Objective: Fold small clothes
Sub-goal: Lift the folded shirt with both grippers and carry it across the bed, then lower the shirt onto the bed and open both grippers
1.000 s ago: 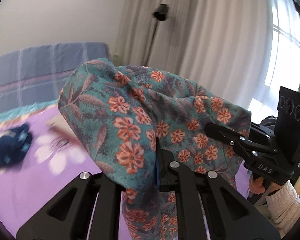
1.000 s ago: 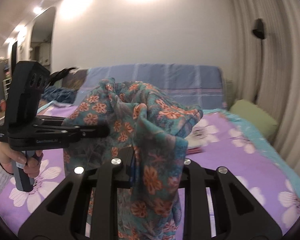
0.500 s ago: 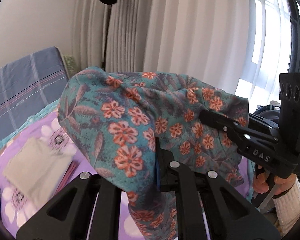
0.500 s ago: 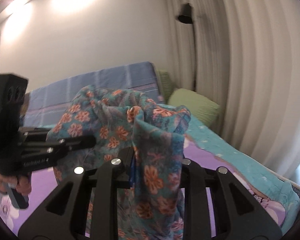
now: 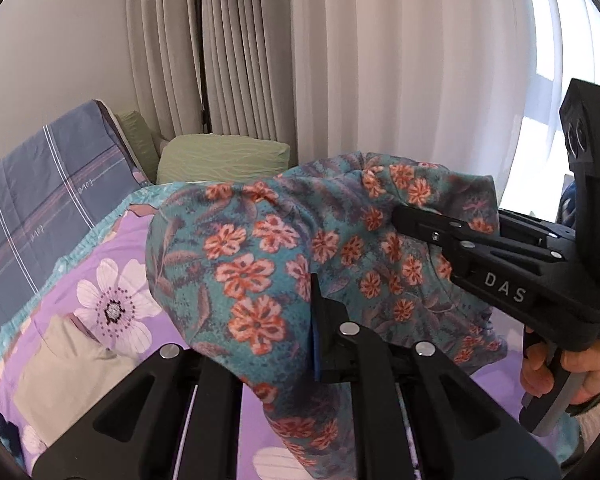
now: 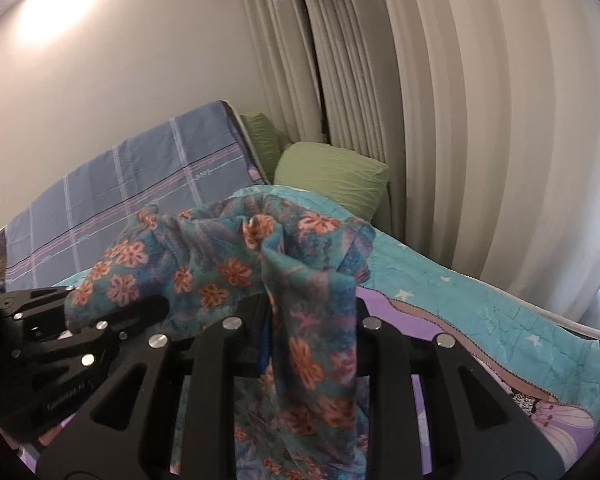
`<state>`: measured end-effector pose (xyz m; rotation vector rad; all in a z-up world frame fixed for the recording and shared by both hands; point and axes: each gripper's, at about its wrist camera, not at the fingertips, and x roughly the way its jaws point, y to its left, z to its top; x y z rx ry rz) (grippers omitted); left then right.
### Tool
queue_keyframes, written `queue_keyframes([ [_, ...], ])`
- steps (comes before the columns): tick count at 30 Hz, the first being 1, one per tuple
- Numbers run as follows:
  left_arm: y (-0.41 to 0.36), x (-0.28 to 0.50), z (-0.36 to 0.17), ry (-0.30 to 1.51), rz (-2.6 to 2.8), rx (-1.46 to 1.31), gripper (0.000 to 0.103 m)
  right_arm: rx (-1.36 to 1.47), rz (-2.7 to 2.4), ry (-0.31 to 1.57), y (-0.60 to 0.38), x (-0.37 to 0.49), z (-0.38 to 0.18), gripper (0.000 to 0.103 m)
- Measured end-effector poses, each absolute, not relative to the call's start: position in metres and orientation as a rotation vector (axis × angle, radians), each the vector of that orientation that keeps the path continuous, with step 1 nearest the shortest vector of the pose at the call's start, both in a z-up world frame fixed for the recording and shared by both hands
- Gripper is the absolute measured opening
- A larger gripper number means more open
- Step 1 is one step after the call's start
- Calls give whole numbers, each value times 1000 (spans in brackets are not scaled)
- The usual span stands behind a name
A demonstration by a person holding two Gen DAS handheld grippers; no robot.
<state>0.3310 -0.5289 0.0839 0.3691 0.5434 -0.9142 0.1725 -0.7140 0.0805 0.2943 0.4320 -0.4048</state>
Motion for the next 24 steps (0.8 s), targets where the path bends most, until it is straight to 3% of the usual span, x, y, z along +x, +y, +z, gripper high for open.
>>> queue_keyframes([
  [4,-538,335,79,493,-853,419,21,331,-422,423,-717,180,68,24],
  [6,-538,335,72,441,-807,440,37,300,-482,437,-714,184,60,26],
  [7,-534,335,68,429,-791,429,39,266,-538,451,-714,187,54,30],
  [9,-524,337,58,440,-793,407,51,207,-655,478,-714,189,41,54],
  [13,-507,338,28,510,-782,435,53,242,-681,560,-727,179,13,58],
  [17,-503,328,-3,595,-853,468,53,316,-589,629,-725,162,-13,51],
  [21,-516,311,-50,698,-899,559,56,216,-570,792,-709,164,-52,50],
  [24,-513,302,-64,657,-865,560,57,254,-568,777,-711,156,-63,51],
])
